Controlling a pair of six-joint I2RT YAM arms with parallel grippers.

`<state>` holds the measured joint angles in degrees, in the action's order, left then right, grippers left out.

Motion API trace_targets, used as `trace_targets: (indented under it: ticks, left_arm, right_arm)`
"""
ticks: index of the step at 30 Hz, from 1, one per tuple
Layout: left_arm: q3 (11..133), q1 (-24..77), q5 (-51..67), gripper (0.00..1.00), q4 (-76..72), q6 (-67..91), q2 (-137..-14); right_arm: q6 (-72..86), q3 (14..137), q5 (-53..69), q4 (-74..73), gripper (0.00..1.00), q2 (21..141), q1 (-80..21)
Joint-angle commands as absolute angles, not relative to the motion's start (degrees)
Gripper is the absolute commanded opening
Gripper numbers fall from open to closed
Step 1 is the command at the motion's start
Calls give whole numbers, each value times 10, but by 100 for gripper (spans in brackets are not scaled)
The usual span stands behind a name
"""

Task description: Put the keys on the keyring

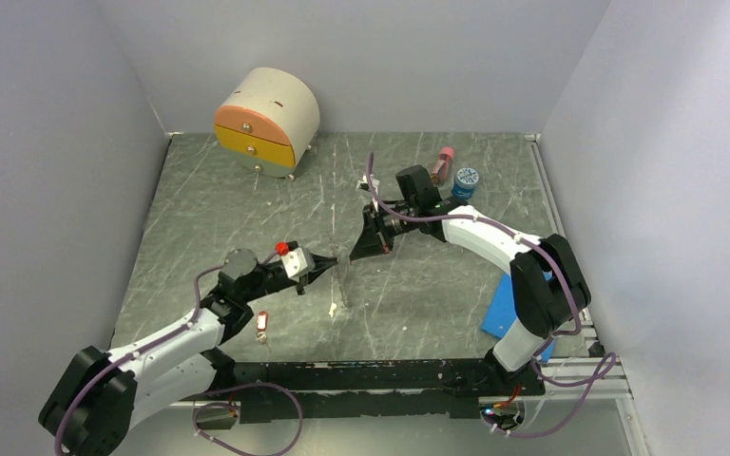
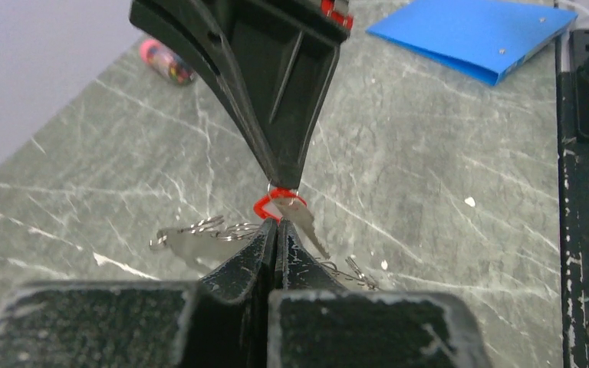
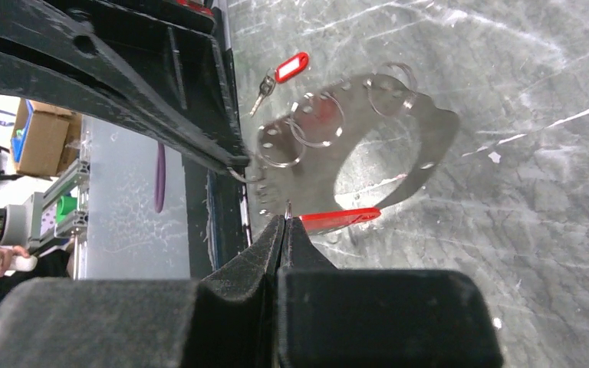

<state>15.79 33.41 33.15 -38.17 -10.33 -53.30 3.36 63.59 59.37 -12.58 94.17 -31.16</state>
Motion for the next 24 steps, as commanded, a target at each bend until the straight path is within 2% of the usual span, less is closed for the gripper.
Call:
trace_targets:
  ticks: [1, 13, 24]
  left_arm:
    - [182, 345, 302, 3, -342, -118, -555]
    - [190, 368, 281, 3, -416, -124, -644]
    - [194, 378, 277, 2, -404, -141, -644]
  right_arm:
    - [4, 659, 577, -159, 0, 933, -316]
    - [-28, 647, 555, -190, 0, 925, -316]
    - [-24, 659, 567, -178, 0, 926, -320]
